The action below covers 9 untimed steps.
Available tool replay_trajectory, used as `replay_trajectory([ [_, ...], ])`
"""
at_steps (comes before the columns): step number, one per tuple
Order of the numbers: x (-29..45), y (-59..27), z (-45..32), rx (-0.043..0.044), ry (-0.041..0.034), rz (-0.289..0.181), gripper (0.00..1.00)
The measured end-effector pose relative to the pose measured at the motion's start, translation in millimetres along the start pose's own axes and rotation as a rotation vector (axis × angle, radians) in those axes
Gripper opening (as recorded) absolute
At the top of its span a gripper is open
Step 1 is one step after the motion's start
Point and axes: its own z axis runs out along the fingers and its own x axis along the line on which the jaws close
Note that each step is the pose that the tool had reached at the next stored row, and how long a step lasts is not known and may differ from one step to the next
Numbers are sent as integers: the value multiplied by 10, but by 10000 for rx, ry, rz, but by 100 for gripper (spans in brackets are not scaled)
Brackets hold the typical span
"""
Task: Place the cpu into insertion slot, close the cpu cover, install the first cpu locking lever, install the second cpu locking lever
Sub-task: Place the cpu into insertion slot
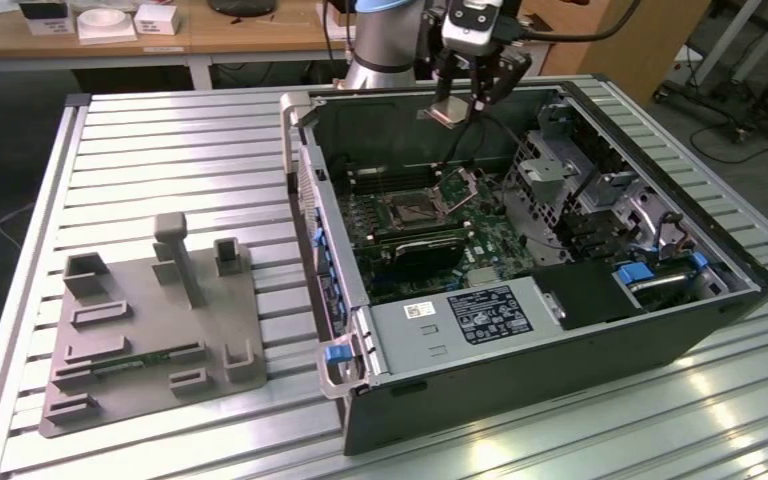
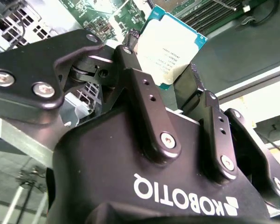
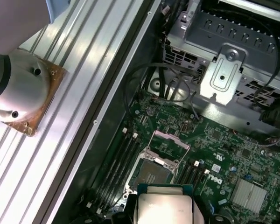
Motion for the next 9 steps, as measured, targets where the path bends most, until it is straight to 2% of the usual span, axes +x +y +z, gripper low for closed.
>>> replay_trajectory([
  [3,0,-1,0,-5,-28,307,54],
  [9,0,-1,1,-11,-55,615,54],
])
